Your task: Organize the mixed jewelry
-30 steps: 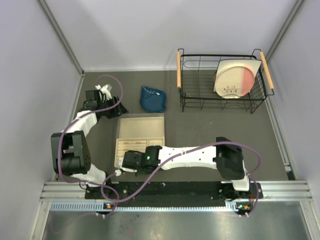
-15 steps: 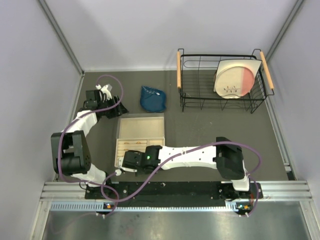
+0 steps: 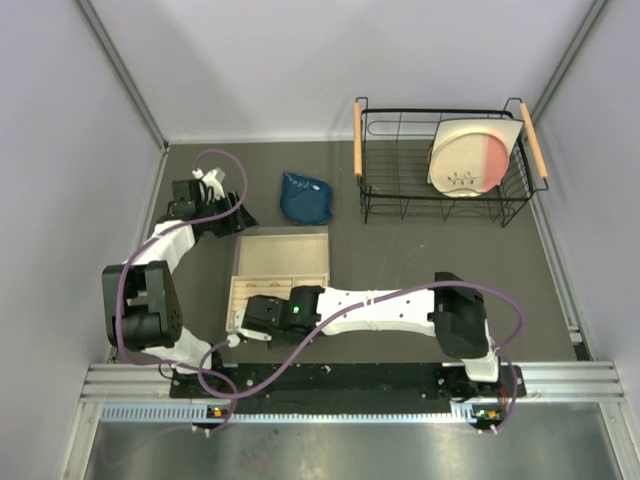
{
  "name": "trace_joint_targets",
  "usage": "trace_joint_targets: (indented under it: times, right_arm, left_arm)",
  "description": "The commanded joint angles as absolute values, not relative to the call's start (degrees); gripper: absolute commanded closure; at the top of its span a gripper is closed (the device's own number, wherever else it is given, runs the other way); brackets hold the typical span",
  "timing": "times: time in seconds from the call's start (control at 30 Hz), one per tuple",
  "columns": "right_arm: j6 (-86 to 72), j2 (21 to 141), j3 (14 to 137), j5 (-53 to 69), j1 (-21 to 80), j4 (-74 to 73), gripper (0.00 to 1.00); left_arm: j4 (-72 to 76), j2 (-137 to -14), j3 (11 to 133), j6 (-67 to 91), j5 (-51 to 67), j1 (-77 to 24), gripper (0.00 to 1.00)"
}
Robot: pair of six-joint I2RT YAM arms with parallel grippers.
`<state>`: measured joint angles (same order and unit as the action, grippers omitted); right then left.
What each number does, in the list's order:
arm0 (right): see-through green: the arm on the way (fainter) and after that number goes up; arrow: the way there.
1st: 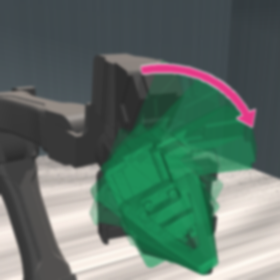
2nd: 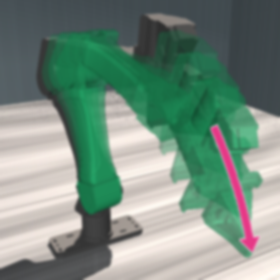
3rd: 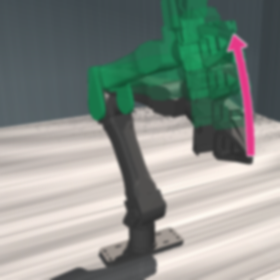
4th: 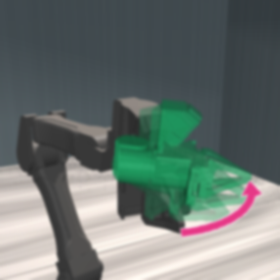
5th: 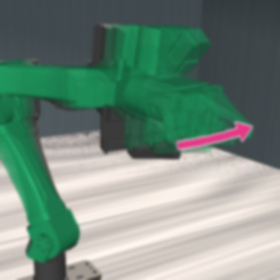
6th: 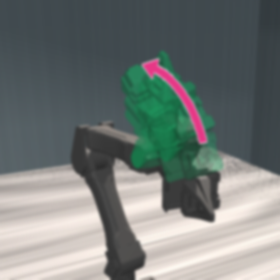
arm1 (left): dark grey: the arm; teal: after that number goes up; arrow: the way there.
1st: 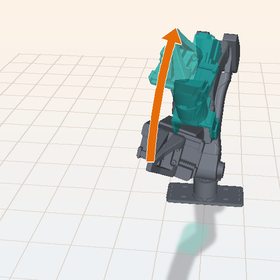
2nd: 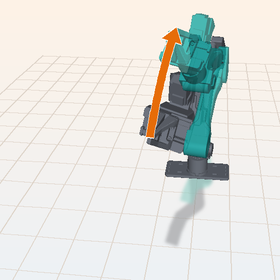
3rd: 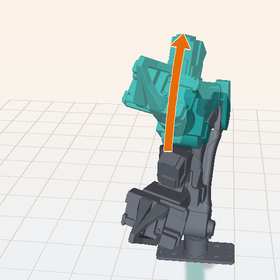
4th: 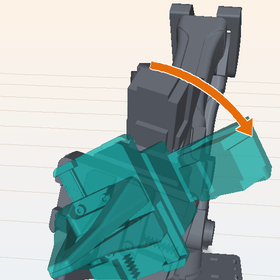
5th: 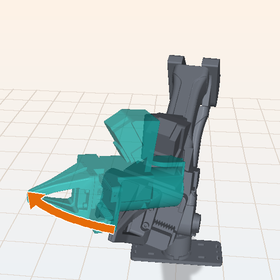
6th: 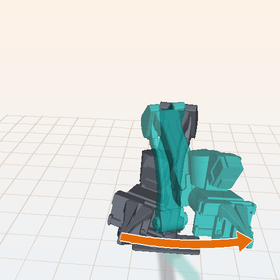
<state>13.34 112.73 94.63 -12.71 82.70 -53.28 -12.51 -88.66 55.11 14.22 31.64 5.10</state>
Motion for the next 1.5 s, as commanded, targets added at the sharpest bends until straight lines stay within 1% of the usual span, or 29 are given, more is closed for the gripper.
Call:
trace_joint_targets:
  times: [0.0,0.17,0.87,1.47]
  right_arm:
    - [13.62,112.41,98.96,-15.47,81.56,-51.15,1.00]
    - [13.62,112.33,98.62,-16.17,80.95,-51.33,1.00]
    - [11.87,112.76,96.06,-12.57,80.86,-51.07,1.00]
    - [12.04,111.53,96.15,-13.54,80.51,-50.80,1.00]
  left_arm:
    - [-12.83,-89.38,56.60,13.54,33.40,4.31,0.42]
    - [-12.75,-89.38,56.51,13.36,33.49,4.22,0.42]
    - [-12.31,-89.91,56.43,13.53,34.01,4.22,0.41]
    - [-12.39,-89.30,56.16,13.18,33.14,4.22,0.41]
